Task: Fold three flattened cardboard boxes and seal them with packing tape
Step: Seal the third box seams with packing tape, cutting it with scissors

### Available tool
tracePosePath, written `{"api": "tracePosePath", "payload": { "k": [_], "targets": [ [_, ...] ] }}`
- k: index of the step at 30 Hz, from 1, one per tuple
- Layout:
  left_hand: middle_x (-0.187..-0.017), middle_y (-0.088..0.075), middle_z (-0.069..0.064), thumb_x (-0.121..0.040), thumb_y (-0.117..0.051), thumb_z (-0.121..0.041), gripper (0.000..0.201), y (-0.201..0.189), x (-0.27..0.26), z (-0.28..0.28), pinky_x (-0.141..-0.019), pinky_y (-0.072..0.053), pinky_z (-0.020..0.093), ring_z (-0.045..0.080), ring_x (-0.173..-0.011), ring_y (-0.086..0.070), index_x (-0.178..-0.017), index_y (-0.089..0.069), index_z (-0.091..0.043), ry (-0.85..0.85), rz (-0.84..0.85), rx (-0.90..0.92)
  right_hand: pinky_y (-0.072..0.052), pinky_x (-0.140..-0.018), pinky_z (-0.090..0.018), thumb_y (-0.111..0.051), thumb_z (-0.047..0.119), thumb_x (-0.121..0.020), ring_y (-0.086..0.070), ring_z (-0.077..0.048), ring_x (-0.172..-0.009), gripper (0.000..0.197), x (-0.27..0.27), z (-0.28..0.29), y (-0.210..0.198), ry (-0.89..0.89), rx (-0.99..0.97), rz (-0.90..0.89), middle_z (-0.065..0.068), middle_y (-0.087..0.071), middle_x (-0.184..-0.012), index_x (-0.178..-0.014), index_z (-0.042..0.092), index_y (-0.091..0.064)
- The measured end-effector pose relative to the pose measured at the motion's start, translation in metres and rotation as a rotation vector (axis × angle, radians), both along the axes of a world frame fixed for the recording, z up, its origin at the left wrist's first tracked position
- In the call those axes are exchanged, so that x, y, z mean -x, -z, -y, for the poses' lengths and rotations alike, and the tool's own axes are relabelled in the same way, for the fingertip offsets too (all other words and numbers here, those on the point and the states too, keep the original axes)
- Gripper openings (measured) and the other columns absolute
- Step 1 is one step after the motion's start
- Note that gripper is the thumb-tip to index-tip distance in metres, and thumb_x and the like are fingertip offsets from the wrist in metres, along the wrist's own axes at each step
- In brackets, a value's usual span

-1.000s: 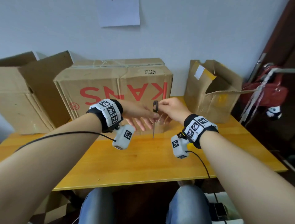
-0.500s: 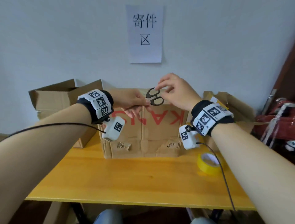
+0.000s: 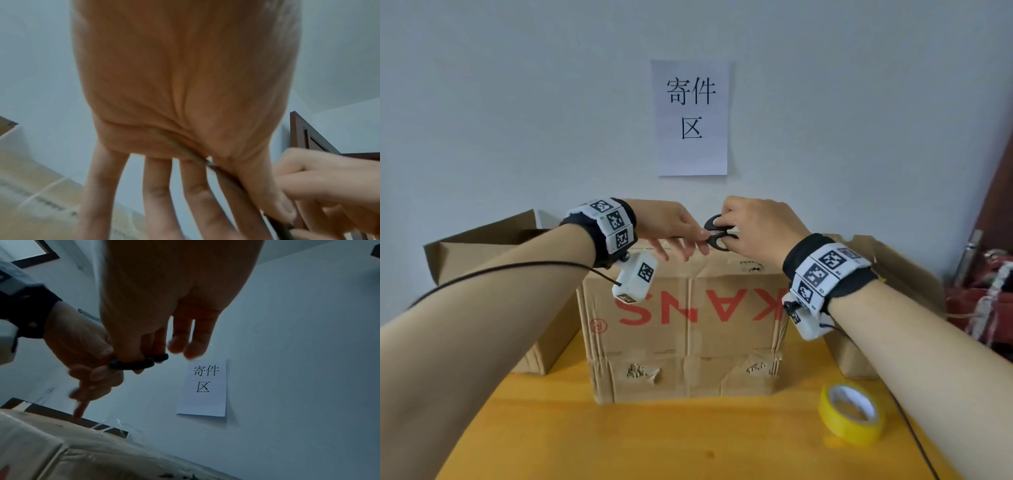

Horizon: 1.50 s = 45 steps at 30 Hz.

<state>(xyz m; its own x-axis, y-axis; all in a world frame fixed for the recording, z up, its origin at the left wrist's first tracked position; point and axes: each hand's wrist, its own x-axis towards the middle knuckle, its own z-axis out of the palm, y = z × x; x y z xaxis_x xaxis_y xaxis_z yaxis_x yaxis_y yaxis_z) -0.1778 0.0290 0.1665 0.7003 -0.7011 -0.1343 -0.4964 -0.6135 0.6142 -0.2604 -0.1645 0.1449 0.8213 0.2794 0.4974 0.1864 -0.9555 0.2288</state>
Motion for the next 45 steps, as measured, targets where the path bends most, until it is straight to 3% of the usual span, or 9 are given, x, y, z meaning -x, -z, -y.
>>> {"api": "tracePosePath", "payload": {
  "k": [4, 6, 10, 12, 15, 19, 23, 32, 45],
  "targets": [
    [-0.113, -0.071, -0.002, -0.101, -0.051, -0.047, 0.038, -0.008, -0.027, 0.01, -0.084, -0.06, 0.039, 0.02, -0.105, -0.068, -0.115, -0.07, -0.018, -0.205, 0.147, 0.132, -0.052, -0.055, -0.029, -0.063, 0.035, -0.089, -0.069, -0.018, -0.059, 0.016, -0.009, 0.02, -0.004, 0.191, -0.332, -0.208, 0.002, -0.072, -0.082, -0.097, 0.026, -0.075],
    [-0.125, -0.065, -0.001, -0.102, -0.052, -0.039, 0.034, -0.008, -0.04, 0.011, -0.089, -0.058, 0.045, 0.022, -0.11, -0.064, -0.127, -0.061, -0.019, -0.258, 0.183, 0.002, -0.058, -0.054, -0.032, -0.065, 0.028, -0.089, -0.066, -0.021, -0.046, 0.019, -0.018, 0.031, 0.001, 0.241, -0.556, -0.328, -0.008, -0.072, -0.069, -0.096, 0.012, -0.073],
    [-0.141, -0.053, 0.004, -0.1, -0.058, -0.037, 0.051, 0.001, -0.055, 0.019, -0.1, -0.052, 0.047, 0.028, -0.123, -0.057, -0.145, -0.048, -0.016, -0.251, 0.237, -0.379, -0.051, -0.053, -0.027, -0.069, 0.034, -0.089, -0.058, -0.021, -0.043, 0.036, -0.031, 0.04, 0.013, 0.303, -0.627, -0.406, -0.009, -0.067, -0.057, -0.099, 0.0, -0.074],
    [-0.136, -0.059, 0.002, -0.099, -0.059, -0.039, 0.047, 0.007, -0.061, 0.023, -0.095, -0.053, 0.04, 0.023, -0.115, -0.062, -0.139, -0.056, -0.015, -0.219, 0.28, -0.467, -0.048, -0.053, -0.025, -0.069, 0.037, -0.088, -0.056, -0.021, -0.045, 0.037, -0.036, 0.04, 0.015, 0.321, -0.59, -0.39, -0.004, -0.059, -0.054, -0.095, 0.001, -0.072],
    [-0.101, -0.074, -0.005, -0.096, -0.061, -0.04, 0.032, 0.01, -0.073, 0.027, -0.069, -0.048, 0.027, 0.012, -0.087, -0.067, -0.113, -0.074, -0.016, -0.214, 0.334, -0.489, -0.044, -0.053, -0.025, -0.07, 0.04, -0.086, -0.054, -0.021, -0.053, 0.035, -0.041, 0.037, 0.014, 0.329, -0.496, -0.393, -0.003, -0.056, -0.064, -0.088, 0.005, -0.068],
    [-0.096, -0.07, -0.009, -0.099, -0.058, -0.034, 0.024, 0.007, -0.073, 0.03, -0.062, -0.042, 0.023, 0.015, -0.097, -0.07, -0.106, -0.075, -0.019, -0.242, 0.287, -0.293, -0.033, -0.048, -0.025, -0.069, 0.039, -0.085, -0.044, -0.019, -0.052, 0.037, -0.046, 0.031, 0.014, 0.336, -0.351, -0.398, 0.0, -0.046, -0.058, -0.067, 0.013, -0.051],
    [-0.102, -0.075, -0.015, -0.098, -0.058, -0.033, 0.021, 0.008, -0.077, 0.03, -0.08, -0.056, 0.035, 0.014, -0.094, -0.073, -0.099, -0.075, -0.02, -0.275, 0.141, -0.136, -0.032, -0.047, -0.026, -0.068, 0.038, -0.086, -0.043, -0.018, -0.051, 0.04, -0.05, 0.025, 0.014, 0.331, -0.262, -0.384, 0.0, -0.044, -0.057, -0.063, 0.015, -0.045],
    [-0.101, -0.077, -0.014, -0.1, -0.057, -0.028, 0.021, 0.01, -0.082, 0.035, -0.097, -0.051, 0.056, 0.021, -0.098, -0.074, -0.102, -0.072, -0.013, -0.281, -0.033, -0.015, -0.032, -0.046, -0.024, -0.065, 0.036, -0.089, -0.042, -0.016, -0.052, 0.037, -0.058, 0.015, 0.016, 0.352, -0.174, -0.388, 0.001, -0.043, -0.061, -0.068, 0.014, -0.044],
    [-0.103, -0.077, -0.008, -0.1, -0.058, -0.021, 0.022, 0.015, -0.086, 0.032, -0.086, -0.057, 0.046, 0.022, -0.098, -0.074, -0.092, -0.074, -0.009, -0.28, -0.047, 0.062, -0.037, -0.05, -0.026, -0.069, 0.043, -0.087, -0.051, -0.018, -0.058, 0.036, -0.076, 0.0, 0.017, 0.342, -0.173, -0.351, -0.001, -0.055, -0.069, -0.073, 0.014, -0.051]
  ]
}}
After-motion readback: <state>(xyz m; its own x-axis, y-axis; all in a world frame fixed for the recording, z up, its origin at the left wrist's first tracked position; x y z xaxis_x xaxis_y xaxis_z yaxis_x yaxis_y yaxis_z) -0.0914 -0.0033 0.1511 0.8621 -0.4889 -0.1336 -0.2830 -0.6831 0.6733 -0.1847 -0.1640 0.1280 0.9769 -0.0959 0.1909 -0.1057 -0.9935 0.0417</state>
